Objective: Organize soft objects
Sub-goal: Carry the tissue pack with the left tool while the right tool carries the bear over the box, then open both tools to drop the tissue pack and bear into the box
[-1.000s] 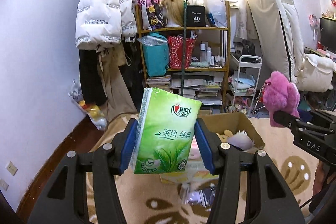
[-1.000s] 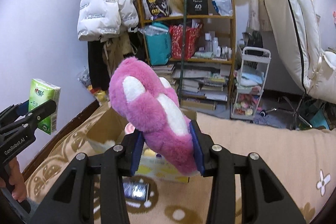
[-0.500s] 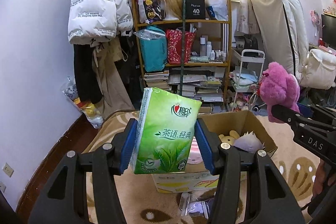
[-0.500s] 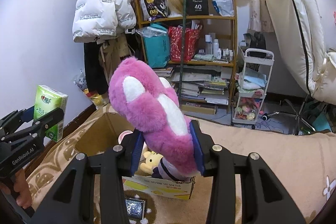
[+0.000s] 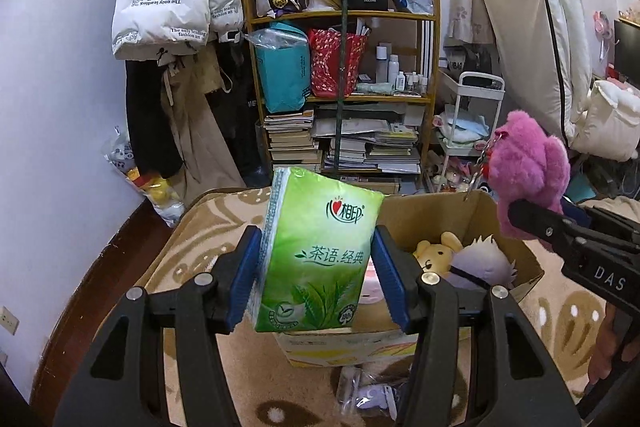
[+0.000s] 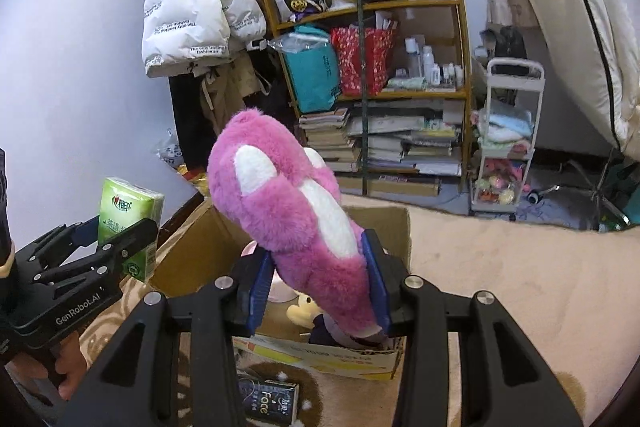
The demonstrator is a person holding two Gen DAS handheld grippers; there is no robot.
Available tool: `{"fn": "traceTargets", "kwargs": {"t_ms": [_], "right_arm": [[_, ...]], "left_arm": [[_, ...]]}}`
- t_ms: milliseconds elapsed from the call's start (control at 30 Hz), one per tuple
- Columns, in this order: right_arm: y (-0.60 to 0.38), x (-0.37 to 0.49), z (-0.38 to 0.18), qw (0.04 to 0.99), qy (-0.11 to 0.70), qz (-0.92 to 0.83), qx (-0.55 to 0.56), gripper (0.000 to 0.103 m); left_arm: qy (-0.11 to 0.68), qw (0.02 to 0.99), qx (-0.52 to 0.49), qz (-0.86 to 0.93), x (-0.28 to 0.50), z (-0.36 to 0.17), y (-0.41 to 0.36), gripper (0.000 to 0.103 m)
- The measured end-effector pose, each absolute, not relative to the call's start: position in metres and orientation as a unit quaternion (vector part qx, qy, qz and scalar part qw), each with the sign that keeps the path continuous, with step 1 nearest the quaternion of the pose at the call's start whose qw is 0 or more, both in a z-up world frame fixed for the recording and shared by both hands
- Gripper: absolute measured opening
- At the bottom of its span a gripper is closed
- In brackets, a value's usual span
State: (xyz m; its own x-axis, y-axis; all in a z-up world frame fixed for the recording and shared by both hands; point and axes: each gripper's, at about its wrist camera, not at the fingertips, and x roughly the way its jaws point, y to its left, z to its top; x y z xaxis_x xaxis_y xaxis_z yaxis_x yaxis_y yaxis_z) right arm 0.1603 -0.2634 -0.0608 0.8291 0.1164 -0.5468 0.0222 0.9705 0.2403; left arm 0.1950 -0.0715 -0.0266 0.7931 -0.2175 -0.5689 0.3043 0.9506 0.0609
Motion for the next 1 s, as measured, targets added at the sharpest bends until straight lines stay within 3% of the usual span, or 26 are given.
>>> {"fn": "traceTargets", "kwargs": {"t_ms": [267, 400, 600, 733, 1000], "right_arm": [[-0.257, 0.167, -0.073, 0.945, 0.309, 0.026, 0.104, 0.046], [-0.258, 0.167, -0.072, 0.946, 0.309, 0.024, 0.097, 0.046], [-0.260, 0.164, -0.071, 0.943, 0.317, 0.021, 0.102, 0.065], [-0.256, 0.159, -0.067, 0.945, 0.314, 0.015, 0.092, 0.084], [-0.247, 0.146, -0.066, 0.937, 0.338, 0.019, 0.083, 0.091]], "left_arm": [[0.310, 0.936, 0.086, -0.140, 0.201, -0.041, -0.077, 0.057], [0.314, 0.934, 0.087, -0.144, 0.200, -0.041, -0.078, 0.063], [0.304, 0.939, 0.086, -0.137, 0.193, -0.034, -0.075, 0.079], [0.308, 0.938, 0.093, -0.127, 0.190, -0.032, -0.072, 0.080], [0.320, 0.934, 0.112, -0.112, 0.169, -0.026, -0.063, 0.092]]}}
